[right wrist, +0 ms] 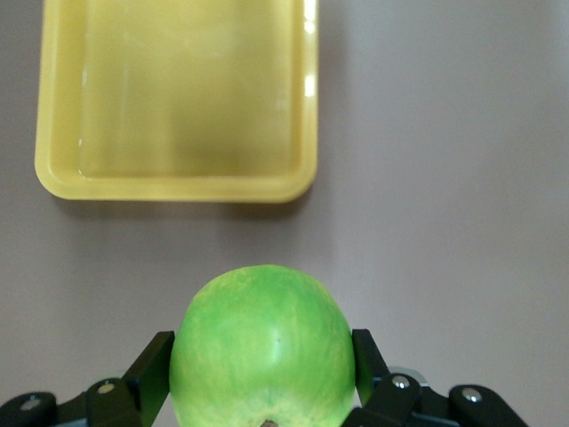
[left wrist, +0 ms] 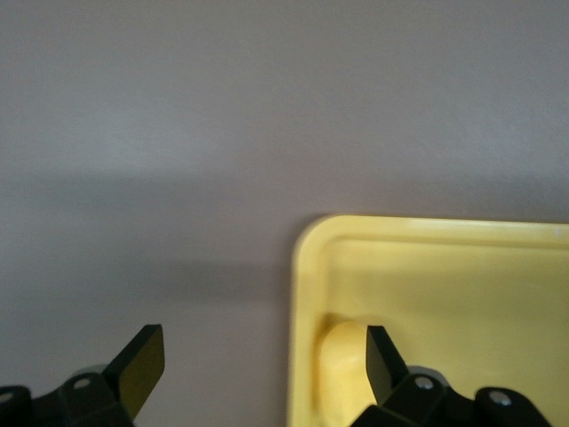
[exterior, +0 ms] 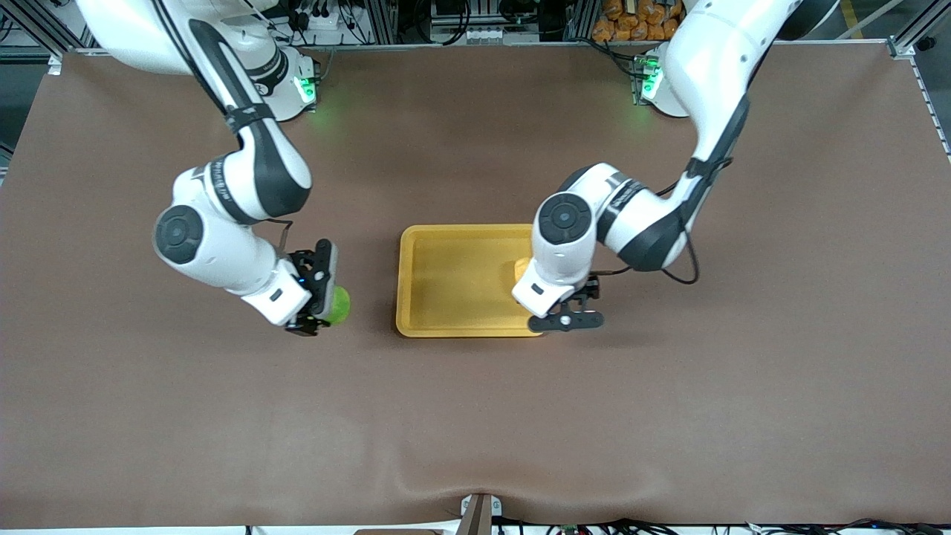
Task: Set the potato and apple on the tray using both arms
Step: 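Lower the potato into the tray while the right gripper carries the apple, then open the left gripper and withdraw while the right gripper lowers the apple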
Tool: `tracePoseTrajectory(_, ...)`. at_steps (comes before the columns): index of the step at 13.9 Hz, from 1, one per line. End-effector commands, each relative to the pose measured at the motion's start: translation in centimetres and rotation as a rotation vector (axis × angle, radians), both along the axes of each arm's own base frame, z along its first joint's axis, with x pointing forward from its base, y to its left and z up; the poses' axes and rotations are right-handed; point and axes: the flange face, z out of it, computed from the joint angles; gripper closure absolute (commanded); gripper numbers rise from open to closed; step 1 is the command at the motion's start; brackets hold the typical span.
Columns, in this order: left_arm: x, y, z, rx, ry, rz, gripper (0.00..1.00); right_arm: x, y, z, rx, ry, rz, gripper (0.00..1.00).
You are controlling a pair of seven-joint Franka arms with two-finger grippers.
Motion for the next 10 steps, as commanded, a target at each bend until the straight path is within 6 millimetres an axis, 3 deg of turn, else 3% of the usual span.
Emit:
tracePoseTrajectory(1, 1.2, 3.1, 4.7, 0.021, -0.020, -0.030, 0.00, -1.1, 3.1, -1.2, 0.014, 0.007, 0.099, 1.00)
tracePoseTrajectory(3, 2.0, 6.2, 7.6, 0.031, -0.032, 0.002, 0.00, -2.4, 5.4, -3.2, 0.004, 0.038, 0.123, 1.00)
tracePoseTrajectory(6, 3.2, 11.3, 10.2, 0.042, -0.023, 0.057, 0.00, -4.1, 8.7, -6.2, -0.012, 0.090, 0.113, 1.00)
tracePoseTrajectory(8, 3.3, 13.4, 12.0, 0.029, -0.004, 0.033, 0.00, -5.5, 11.3, -8.2, -0.020, 0.104, 0.119, 1.00)
tracePoseTrajectory(10, 3.7, 16.2, 13.5, 0.030, 0.008, 0.024, 0.00, -6.4, 12.6, -10.4, -0.027, 0.111, 0.133, 1.00)
